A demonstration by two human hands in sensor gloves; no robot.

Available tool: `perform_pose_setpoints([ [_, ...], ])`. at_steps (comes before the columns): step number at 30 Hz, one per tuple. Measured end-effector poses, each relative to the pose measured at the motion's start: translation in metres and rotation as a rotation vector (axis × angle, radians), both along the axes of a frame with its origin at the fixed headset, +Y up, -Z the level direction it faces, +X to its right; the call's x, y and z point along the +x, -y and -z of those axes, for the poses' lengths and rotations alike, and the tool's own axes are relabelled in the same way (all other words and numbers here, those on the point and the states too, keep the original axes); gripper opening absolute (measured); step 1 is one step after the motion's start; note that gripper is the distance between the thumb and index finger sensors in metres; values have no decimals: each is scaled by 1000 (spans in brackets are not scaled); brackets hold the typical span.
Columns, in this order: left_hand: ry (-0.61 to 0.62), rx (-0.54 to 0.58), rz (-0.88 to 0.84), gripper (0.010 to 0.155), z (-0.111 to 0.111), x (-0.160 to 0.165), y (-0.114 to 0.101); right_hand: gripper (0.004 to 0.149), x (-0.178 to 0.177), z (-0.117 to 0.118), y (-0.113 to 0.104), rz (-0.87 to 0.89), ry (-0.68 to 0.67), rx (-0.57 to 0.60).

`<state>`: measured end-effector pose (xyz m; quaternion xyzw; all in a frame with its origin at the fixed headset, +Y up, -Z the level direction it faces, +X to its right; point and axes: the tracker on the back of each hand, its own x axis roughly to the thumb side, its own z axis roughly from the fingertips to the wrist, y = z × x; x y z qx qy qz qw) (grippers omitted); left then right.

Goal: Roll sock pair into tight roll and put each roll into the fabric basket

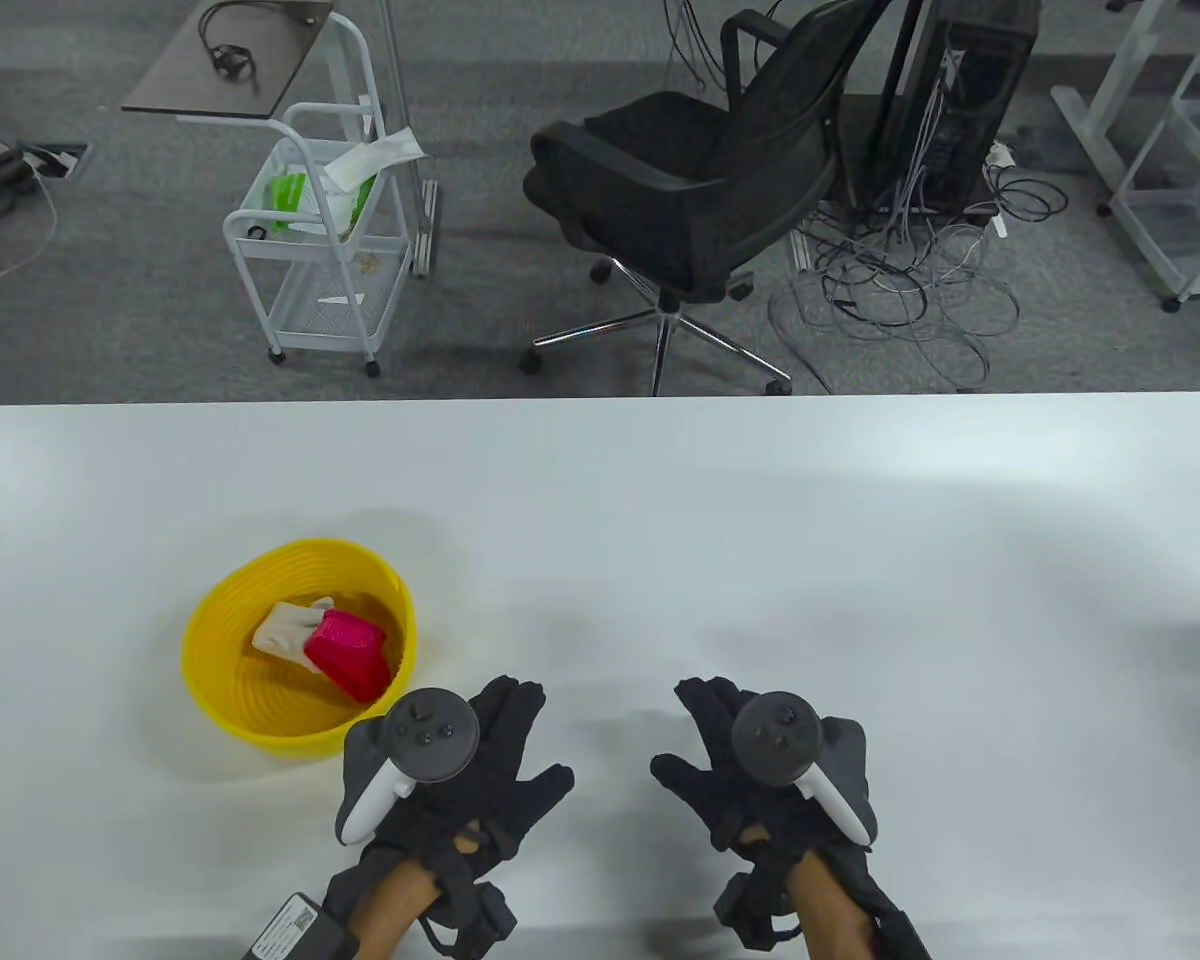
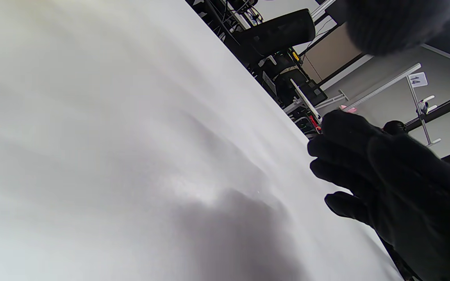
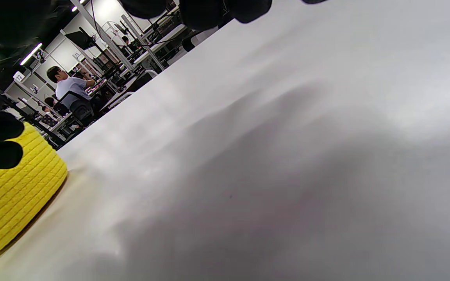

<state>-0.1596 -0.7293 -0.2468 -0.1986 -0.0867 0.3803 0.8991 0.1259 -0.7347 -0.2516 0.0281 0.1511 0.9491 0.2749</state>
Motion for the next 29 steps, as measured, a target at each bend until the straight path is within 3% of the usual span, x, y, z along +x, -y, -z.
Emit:
perform_pose_setpoints([
  [29,19,-40,-5,84,0,2,8,86,-12,-6,-3,-18,-59,19],
])
